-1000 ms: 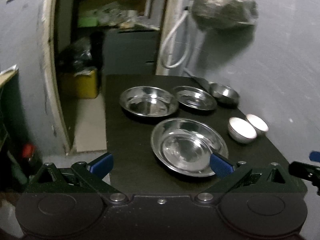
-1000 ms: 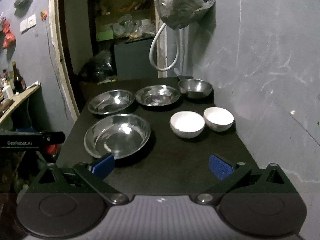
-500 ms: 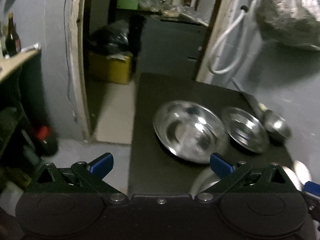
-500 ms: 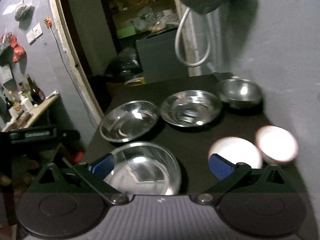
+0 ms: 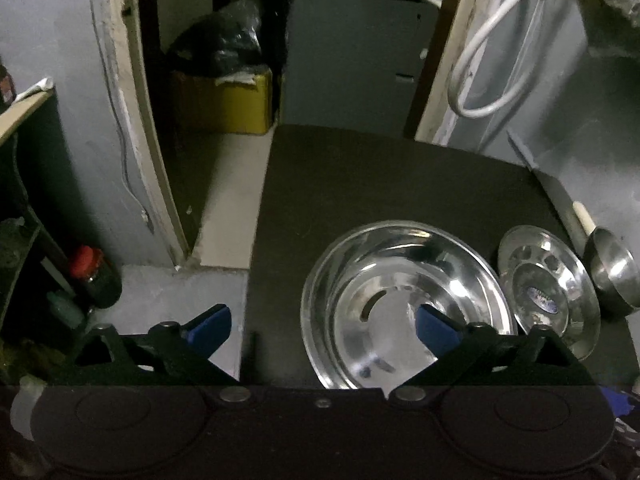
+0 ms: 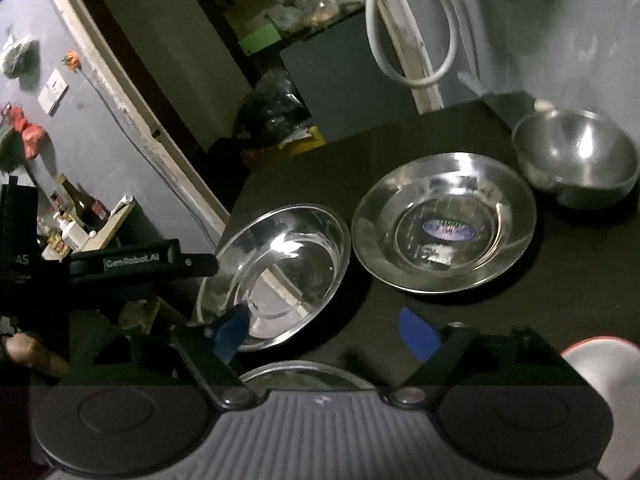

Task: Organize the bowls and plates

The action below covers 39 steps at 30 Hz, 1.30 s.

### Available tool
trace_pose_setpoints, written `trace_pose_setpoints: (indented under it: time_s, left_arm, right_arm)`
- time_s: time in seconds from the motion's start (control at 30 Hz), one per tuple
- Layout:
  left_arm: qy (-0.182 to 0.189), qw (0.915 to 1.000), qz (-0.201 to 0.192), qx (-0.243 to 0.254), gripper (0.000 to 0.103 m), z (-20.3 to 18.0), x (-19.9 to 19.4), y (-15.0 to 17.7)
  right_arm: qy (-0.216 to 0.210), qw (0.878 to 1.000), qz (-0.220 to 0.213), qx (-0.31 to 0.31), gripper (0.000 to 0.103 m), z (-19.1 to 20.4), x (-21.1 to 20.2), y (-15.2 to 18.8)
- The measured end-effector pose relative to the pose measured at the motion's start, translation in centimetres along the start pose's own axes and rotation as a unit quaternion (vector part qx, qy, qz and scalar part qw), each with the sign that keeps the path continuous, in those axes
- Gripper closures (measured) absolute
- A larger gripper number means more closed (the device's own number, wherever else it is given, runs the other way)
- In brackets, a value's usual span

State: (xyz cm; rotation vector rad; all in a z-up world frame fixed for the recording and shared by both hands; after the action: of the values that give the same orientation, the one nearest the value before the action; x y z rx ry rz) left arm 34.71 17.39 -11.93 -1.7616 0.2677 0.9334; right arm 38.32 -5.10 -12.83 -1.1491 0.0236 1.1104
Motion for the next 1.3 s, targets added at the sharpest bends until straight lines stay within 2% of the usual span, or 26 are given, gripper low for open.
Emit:
trace_pose_setpoints:
  time_s: [0.07, 0.27, 0.37, 0.4, 0.43, 0.67, 0.8, 1.03, 1.3]
  left_arm:
    - [0.003, 1.0, 0.009, -0.001, 0.012, -0.4, 0.7, 0.1]
    - [0.002, 0.9996, 0.02, -0.018, 0.029, -0.8, 1.3, 0.8]
    - [-0.001, 0.9993, 0.024, -0.027, 0.04, -0.7, 1.5, 1.1]
    - [-0.001, 0.9992, 0.027, -0.029, 0.049, -0.7, 1.7, 1.2]
    - [0.0, 0.9991, 0.03, -0.031, 0.055, -0.7, 1.9, 1.2]
    - [-0.007, 0.9989, 0.034, -0.033, 0.074, 0.1, 2.4, 1.4]
    - [-0.002, 0.999, 0.033, -0.03, 0.086, 0.5, 1.9, 1.8]
    - [0.013, 0.9998, 0.015, -0.005, 0.087, -0.1, -0.1, 2.6]
    - [0.041, 0.9988, -0.015, 0.023, 0.087, -1.8, -4.6, 2.8]
  right_arm:
    - [-0.009, 1.0, 0.002, 0.012, 0.022, -0.1, 0.8, 0.1]
    - [-0.032, 0.999, 0.013, 0.031, 0.043, 0.2, 2.8, 0.3]
    - [-0.037, 0.998, 0.019, 0.036, 0.053, 0.5, 3.7, 0.3]
    - [-0.038, 0.998, 0.02, 0.037, 0.057, 0.6, 4.0, 0.3]
    - [-0.037, 0.998, 0.021, 0.04, 0.062, 0.6, 4.3, 0.3]
    - [-0.017, 0.998, 0.029, 0.045, 0.084, -0.4, 5.6, 0.2]
    - [-0.013, 0.999, 0.027, 0.032, 0.085, -0.6, 5.6, 0.2]
    - [-0.001, 1.0, -0.001, -0.012, 0.085, 0.6, 3.5, 0.0]
    - [0.01, 0.999, -0.033, -0.035, 0.085, 2.1, -1.0, -0.3]
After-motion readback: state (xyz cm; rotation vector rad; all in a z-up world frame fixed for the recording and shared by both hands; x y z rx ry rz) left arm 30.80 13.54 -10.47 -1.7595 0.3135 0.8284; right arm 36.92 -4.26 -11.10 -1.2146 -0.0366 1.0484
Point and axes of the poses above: each gripper's, at about its wrist camera, not at the fingertips, and x roughly the way its jaws point, z to its left, y to its underside, the point moved 10 cm from there along x, roughly the way its jaws point, and after that the axes turned 7 degrees about -z, right-handed, at the moved point
